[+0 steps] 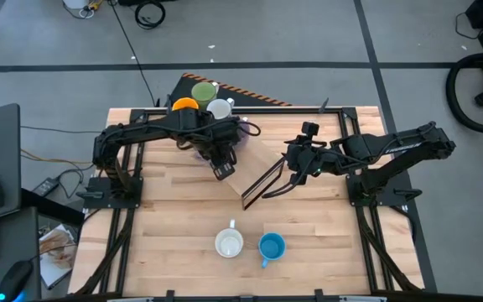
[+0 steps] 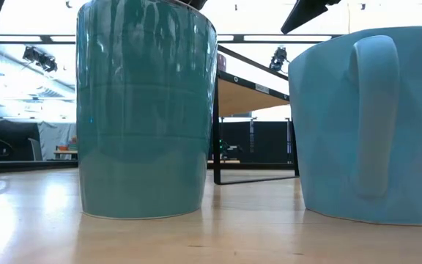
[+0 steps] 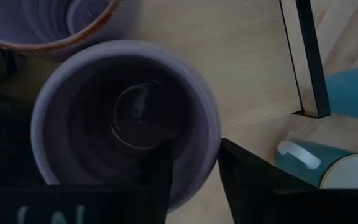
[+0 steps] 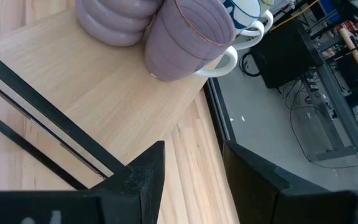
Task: Place coffee mugs
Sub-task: Put the purple mug on the shelf
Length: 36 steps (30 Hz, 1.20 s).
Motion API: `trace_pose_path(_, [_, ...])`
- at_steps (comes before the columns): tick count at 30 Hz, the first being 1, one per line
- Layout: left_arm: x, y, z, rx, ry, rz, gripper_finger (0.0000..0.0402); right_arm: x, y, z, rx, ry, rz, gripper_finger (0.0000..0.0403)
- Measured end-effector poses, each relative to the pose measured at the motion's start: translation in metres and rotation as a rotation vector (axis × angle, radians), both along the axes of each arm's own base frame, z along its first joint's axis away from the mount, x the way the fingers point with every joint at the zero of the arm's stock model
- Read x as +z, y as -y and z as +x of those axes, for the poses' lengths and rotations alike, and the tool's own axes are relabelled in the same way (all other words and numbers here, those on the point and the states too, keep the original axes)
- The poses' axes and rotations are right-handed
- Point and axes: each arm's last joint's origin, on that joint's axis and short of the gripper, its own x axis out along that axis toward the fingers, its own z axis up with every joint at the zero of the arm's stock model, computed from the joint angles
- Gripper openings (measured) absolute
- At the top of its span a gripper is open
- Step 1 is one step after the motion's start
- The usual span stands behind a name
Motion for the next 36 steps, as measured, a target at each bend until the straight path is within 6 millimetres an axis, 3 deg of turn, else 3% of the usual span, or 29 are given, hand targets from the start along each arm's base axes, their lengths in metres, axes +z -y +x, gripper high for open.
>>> trace_pose_path(13, [0.0001,-0.0005,0.0001,0.000,-0.002,0.028,0.0150,0.0000,0.0000,0.0000,0.002,-0.002,-0.003,0.0169])
trace_pose_path(23, [0.0011,-0.0014,0.0024,0.141,0.037,-0.006,0.0116,0.0000,0.0000,0.0000,0.002,-0.003,-0.003,0.0169])
trace_pose_path(36, [0.0015,-0.0013,0.0029,0.307,0.059,-0.070,0.0112,-0.0003,-0.0005,0.0001,0.013,-0.003,0.015,0.0169])
